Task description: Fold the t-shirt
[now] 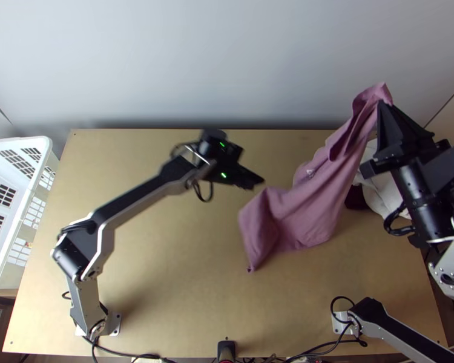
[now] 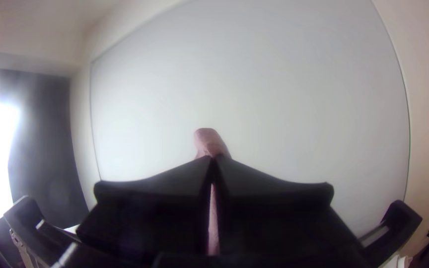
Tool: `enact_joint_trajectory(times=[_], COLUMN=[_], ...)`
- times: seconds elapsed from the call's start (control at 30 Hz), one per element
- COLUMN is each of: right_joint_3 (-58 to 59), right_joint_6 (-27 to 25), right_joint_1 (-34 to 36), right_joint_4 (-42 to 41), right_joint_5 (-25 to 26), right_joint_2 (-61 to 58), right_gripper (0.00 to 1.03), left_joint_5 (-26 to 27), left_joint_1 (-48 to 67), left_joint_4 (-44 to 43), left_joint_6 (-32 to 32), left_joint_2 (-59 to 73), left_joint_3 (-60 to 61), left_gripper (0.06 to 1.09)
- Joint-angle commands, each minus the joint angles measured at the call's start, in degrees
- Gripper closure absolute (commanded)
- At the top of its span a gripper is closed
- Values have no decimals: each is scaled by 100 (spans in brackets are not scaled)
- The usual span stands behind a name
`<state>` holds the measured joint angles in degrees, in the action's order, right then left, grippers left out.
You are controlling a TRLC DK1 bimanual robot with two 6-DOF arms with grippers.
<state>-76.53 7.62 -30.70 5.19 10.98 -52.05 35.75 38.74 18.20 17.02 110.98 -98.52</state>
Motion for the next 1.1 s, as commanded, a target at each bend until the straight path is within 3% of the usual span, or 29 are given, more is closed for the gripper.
enact_joint_trajectory(times=[0.0,0.27,0.43,0.5,0.57,0.6,0.8,1.07], right_joint_3=[-178,-275,-477,-503,-521,-521,-547,-556], right_joint_6=[21,-6,-6,-6,-6,3,56,135], right_joint_1=[73,82,55,38,29,20,-33,-112], right_joint_4=[-484,-660,-625,-572,-484,-440,-44,492], right_joint_5=[27,35,35,27,27,27,18,-35], right_joint_2=[-349,-516,-543,-543,-508,-490,-270,-59], right_gripper=[100,100,100,100,100,100,100,100], left_joint_5=[-121,-41,-15,-6,11,46,776,837], left_joint_1=[-842,-1448,-859,-569,-306,-174,450,925], left_joint_4=[949,1424,2531,2505,2311,2320,1766,861], left_joint_6=[-454,-533,-1420,-1552,-1561,-1596,-1904,-1710], left_joint_2=[-525,-894,-744,-727,-586,-498,47,1066], left_joint_3=[-660,-1178,-879,-625,-414,-378,219,-97], left_gripper=[94,94,88,62,18,10,10,10])
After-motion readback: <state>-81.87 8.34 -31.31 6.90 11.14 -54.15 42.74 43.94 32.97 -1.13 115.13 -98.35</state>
